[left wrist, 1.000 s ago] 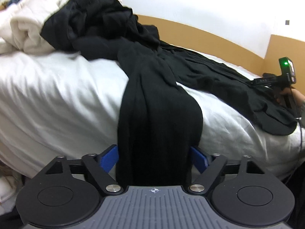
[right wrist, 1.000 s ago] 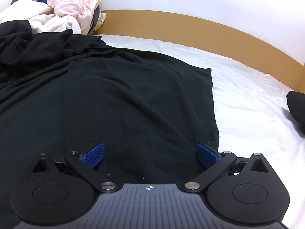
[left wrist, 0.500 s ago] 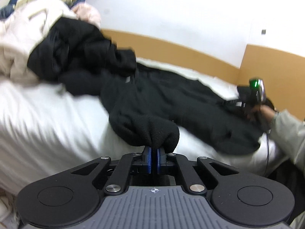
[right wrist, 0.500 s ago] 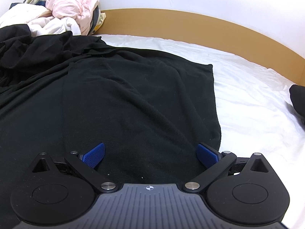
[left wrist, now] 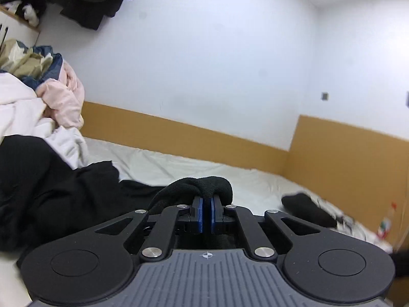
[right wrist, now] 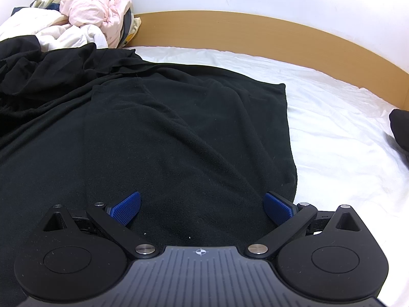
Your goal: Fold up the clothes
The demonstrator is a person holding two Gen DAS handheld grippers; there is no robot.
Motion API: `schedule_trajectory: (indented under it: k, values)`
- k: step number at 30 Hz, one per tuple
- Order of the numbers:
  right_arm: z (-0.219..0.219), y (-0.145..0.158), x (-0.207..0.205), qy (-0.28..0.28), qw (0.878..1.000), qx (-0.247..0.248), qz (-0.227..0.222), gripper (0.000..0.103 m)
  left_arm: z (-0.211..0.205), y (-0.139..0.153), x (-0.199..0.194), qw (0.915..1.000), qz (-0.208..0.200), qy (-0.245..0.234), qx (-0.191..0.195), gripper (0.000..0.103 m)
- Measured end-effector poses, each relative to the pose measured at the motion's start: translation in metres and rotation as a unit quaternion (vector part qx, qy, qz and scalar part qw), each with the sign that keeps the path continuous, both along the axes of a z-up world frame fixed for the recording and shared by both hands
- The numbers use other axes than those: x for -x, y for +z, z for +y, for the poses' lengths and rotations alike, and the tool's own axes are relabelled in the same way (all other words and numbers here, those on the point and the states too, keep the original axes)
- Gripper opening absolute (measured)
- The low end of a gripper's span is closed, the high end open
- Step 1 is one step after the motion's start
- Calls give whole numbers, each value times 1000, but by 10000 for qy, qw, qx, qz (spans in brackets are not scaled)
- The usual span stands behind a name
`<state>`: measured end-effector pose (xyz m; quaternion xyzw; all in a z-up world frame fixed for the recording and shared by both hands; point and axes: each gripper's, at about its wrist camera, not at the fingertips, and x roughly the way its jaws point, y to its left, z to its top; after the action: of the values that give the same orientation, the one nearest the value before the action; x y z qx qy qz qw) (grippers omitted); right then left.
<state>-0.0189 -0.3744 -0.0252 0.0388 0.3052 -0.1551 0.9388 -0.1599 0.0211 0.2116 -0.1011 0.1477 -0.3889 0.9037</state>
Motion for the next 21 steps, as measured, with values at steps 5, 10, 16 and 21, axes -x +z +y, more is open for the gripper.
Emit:
schedule_trajectory:
  k: [5, 10, 16, 21]
  values:
    - [-4, 0, -1, -5, 9999, -111, 9, 103, -67, 7, -32, 9993, 322, -208, 26, 5]
    - [-5, 0, 1, -77, 9998, -166, -33, 103, -125, -9, -56, 9962, 716, -478, 108, 6]
    - [-5, 0, 0, -170, 9998, -140, 13, 103, -181, -32, -76, 9907, 937, -976, 148, 9]
    - [-10, -1, -1, -176, 9995, -260, 47, 103, -212, -92, -84, 9888, 841, -1005, -717, 12]
